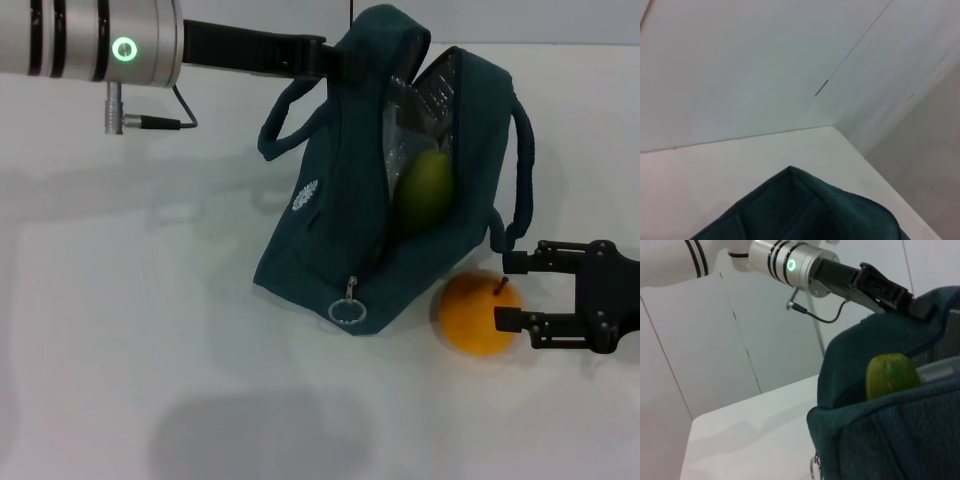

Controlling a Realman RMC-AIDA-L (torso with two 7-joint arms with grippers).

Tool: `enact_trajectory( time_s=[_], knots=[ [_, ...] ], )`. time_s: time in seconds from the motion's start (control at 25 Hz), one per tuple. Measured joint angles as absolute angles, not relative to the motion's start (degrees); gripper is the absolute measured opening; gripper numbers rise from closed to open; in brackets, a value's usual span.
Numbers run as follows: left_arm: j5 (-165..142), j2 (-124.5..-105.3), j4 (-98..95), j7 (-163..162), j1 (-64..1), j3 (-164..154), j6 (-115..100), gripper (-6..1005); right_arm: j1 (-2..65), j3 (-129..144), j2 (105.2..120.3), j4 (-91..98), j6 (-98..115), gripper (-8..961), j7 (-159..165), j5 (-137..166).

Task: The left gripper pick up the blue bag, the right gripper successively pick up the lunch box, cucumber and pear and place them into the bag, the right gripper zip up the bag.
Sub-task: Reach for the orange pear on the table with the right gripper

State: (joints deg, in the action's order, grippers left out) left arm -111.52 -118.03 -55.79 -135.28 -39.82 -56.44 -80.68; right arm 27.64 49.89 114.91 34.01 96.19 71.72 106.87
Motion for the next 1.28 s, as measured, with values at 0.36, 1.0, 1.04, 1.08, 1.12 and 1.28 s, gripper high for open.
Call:
enact_trajectory(
  time_s=[0.36, 1.0, 1.04, 1.08, 1.12, 1.28],
  knots=[
    [-111.4, -118.04, -55.48, -134.85, -39.81, -56.34, -80.68, 56, 27.78, 50.31, 115.14, 33.65, 95.78, 611, 70.47, 106.87],
    [-111.27, -118.36, -55.45, -134.19, -39.84, -56.33, -80.68, 56, 28.18, 50.95, 115.53, 33.18, 92.19, 444, 67.03, 106.34],
    [-111.27, -118.38, -55.45, -134.17, -39.84, -56.33, -80.68, 56, 28.21, 51.0, 115.53, 33.09, 92.11, 443, 66.89, 106.19],
    [-111.27, -118.39, -55.45, -134.14, -39.85, -56.33, -80.68, 56, 28.22, 51.04, 115.54, 33.0, 92.08, 441, 66.71, 105.97],
    [-111.27, -118.39, -55.45, -134.12, -39.86, -56.33, -80.68, 56, 28.22, 51.06, 115.54, 32.88, 92.08, 439, 66.37, 105.6],
    [-111.27, -118.43, -55.46, -134.12, -39.8, -56.33, -80.69, 56, 28.22, 51.15, 115.57, 32.7, 92.25, 384, 65.28, 104.78]
  ],
)
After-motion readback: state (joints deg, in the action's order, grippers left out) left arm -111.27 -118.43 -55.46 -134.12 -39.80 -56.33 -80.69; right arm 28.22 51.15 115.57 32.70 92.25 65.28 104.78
